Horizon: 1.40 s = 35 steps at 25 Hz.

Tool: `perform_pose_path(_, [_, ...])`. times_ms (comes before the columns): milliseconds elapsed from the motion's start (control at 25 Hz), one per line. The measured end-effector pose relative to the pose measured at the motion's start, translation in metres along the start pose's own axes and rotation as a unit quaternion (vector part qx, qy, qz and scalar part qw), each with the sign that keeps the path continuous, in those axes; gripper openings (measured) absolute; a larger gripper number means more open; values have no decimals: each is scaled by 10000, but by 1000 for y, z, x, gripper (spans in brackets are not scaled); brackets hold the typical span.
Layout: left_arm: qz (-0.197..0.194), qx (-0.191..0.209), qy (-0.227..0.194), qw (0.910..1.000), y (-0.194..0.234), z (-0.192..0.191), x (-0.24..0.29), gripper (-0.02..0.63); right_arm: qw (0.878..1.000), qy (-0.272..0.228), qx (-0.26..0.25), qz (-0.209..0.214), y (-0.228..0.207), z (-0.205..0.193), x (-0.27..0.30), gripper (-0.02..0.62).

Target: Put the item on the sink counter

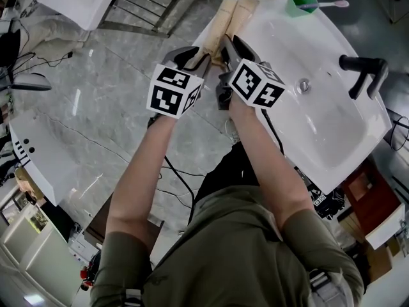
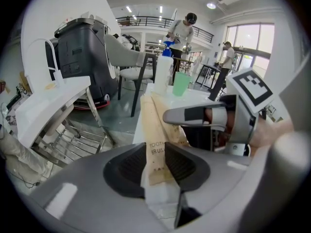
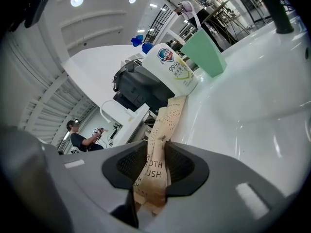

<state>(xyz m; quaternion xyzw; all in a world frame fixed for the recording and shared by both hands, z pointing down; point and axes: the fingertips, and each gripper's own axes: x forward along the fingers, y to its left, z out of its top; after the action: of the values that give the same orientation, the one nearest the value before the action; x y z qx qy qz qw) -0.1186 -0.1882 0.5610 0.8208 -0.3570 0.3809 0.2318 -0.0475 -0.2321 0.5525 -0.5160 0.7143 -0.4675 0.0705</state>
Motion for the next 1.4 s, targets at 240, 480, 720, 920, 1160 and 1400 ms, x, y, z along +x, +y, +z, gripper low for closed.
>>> perform_pose_path(240, [24,3,-108,9999,0,3,-6,84,9999,62,-76,95,7,-3,0,164])
perform_pose_path(480, [36,4,-208,9998,-4,7,-18,84,9995,127,-289,29,11,-4,-3,206])
perform_pose_path(720, [80,-24,-305,9995,-5,9,-28,84,9991,73,-374,-193,1,0,-13,206])
perform_pose_path(920, [81,-34,-401,9992,-12,13,-37,84,9988,12,-457,-195,3,7,-26,206])
perform_pose_path(1160, [192,-19,-630,9978,-19,25,-53,84,9979,-43,-633,-102,14,19,-42,204])
perform_pose_path(1400, [217,39,-806,9965,-30,33,-71,82,9954,-53,-953,26,29,27,-61,202])
